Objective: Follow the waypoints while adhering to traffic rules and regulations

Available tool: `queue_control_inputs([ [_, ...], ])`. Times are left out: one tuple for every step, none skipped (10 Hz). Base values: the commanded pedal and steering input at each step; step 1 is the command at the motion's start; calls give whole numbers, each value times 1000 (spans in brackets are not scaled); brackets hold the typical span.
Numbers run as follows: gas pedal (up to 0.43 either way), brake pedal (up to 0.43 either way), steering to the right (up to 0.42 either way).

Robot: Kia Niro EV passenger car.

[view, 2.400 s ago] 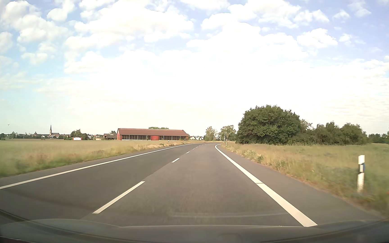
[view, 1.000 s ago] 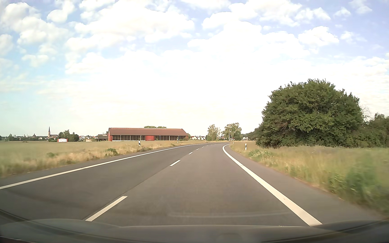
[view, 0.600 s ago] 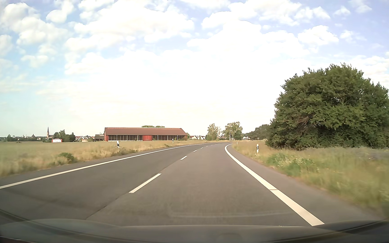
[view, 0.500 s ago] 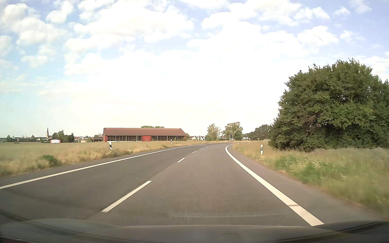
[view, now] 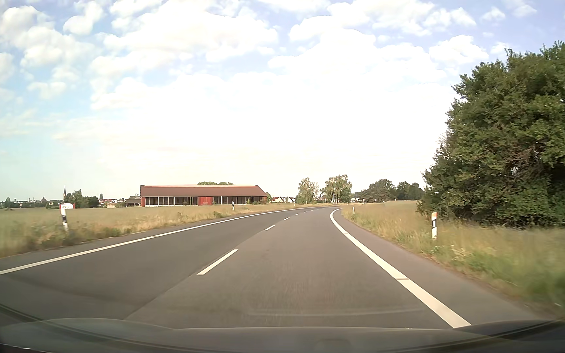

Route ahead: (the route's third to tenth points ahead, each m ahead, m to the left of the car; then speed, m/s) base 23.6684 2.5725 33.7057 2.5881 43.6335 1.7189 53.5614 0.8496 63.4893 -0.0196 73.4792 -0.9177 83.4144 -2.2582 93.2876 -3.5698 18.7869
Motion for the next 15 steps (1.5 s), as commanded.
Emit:
queue_control_inputs([
  [79,30,5],
  [79,30,5],
  [79,30,5],
  [79,30,6],
  [79,30,6],
  [79,30,6],
  [79,30,7],
  [79,30,7],
  [79,30,8],
  [79,30,8],
  [67,30,9],
  [67,24,10],
  [67,30,10],
  [67,30,10],
  [67,30,10],
])
